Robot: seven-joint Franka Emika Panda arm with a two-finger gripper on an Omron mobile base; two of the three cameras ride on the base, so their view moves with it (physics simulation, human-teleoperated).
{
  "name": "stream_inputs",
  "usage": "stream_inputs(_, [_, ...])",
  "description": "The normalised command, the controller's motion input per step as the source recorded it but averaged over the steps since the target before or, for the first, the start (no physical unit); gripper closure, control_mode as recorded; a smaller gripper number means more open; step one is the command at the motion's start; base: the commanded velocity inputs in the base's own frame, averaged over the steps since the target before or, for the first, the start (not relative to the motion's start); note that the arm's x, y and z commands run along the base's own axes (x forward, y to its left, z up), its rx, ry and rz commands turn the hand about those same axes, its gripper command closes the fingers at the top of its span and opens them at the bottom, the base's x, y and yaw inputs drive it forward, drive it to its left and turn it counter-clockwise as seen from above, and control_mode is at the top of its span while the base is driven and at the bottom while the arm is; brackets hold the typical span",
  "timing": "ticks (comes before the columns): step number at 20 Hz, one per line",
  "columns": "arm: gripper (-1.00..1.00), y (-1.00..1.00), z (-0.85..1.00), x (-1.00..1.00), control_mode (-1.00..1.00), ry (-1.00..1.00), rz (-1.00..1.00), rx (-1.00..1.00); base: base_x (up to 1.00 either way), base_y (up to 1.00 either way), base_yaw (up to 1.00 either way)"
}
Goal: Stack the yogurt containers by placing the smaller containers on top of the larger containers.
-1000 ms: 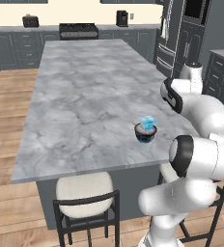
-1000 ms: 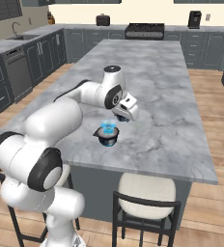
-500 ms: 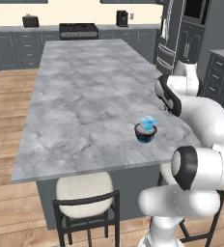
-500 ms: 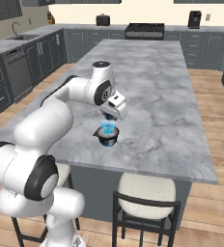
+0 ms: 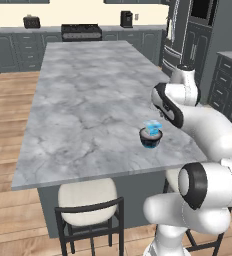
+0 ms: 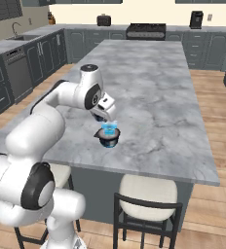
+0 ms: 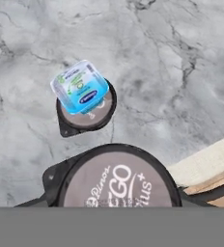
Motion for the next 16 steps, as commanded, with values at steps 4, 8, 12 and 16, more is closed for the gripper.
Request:
stream_inputs(4, [1.00,0.21,-0.23,0.37,-1.00,-0.05,0.00,0.01,0.00,0.00,0.00])
stream_inputs(8, [1.00,0.04,-0.13,0.33,-1.00,-0.03,0.00,0.00,0.00,0.00,0.00])
stream_inputs(12, [1.00,0.00,-0.07,0.26,-1.00,0.00,0.00,0.00,0.00,0.00,0.00])
stream_inputs(16, [1.00,0.00,-0.02,0.30,-1.00,0.00,0.00,0.00,0.00,0.00,0.00])
